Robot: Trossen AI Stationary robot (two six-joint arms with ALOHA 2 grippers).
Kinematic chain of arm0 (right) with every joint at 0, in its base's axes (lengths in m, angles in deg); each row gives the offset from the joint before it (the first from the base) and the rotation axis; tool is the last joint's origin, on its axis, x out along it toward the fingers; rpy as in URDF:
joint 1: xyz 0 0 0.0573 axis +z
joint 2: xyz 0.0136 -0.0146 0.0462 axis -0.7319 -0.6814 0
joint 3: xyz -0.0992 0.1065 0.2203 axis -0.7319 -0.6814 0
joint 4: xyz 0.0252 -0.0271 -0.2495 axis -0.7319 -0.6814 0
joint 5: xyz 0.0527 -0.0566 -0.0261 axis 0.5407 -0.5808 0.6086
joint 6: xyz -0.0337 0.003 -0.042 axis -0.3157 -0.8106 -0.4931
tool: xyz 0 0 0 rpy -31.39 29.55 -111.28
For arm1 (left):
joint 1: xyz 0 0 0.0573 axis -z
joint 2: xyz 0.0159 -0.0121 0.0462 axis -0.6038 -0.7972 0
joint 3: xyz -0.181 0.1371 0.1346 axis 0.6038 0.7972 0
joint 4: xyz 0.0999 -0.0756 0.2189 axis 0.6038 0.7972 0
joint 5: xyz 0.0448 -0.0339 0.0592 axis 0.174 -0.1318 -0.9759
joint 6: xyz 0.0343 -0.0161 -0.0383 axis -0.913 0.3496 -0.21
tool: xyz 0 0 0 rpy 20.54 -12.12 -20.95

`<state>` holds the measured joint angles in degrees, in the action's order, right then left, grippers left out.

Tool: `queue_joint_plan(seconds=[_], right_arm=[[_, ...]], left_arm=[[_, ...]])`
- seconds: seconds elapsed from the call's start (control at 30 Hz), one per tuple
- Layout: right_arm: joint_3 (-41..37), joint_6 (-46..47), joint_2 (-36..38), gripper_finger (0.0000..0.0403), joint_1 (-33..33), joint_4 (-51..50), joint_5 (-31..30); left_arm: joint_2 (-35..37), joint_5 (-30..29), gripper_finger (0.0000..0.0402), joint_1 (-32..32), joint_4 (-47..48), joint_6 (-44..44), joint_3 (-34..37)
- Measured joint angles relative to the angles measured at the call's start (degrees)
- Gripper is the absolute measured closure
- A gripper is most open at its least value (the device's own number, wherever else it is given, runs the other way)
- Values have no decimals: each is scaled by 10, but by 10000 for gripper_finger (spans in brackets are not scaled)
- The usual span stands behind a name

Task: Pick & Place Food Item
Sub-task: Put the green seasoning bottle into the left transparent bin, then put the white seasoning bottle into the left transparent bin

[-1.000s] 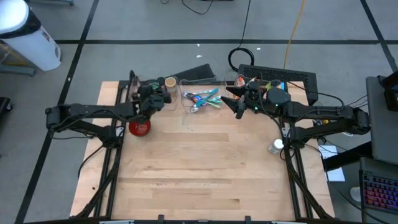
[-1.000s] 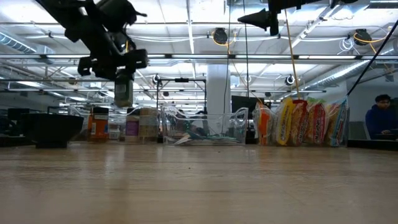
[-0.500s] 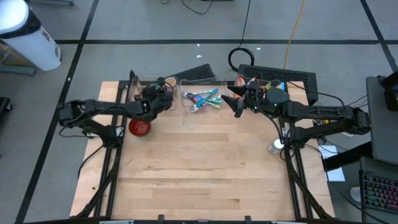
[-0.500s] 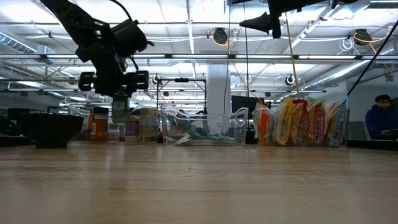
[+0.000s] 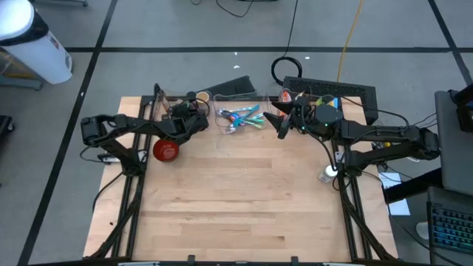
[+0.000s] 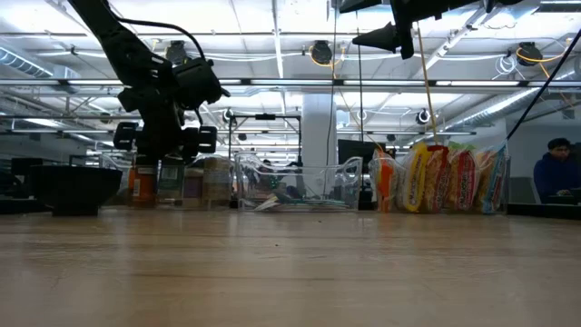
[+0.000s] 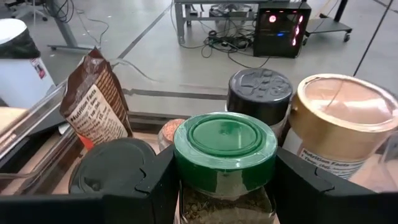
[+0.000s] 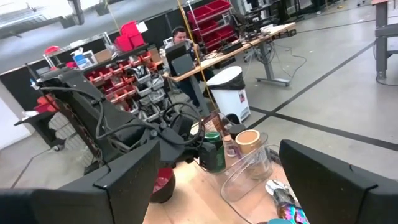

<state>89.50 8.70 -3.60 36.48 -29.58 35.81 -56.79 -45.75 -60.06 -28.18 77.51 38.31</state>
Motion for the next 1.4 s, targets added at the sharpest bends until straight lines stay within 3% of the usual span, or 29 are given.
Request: queue_joint_plan(seconds=[0.5, 0.83, 1.2, 1.4], right_arm=[[0, 0, -8, 83, 0, 2, -9], [0, 4, -13, 83, 0, 0, -7], [0, 4, -13, 83, 0, 0, -7], [0, 4, -13, 83, 0, 0, -7]], left_arm=[[-12, 9, 191, -20, -4, 6, 0], [-12, 45, 140, -33, -15, -12, 0], [-9, 71, 135, -30, -101, -147, 0], [5, 73, 135, -28, -100, -200, -1]])
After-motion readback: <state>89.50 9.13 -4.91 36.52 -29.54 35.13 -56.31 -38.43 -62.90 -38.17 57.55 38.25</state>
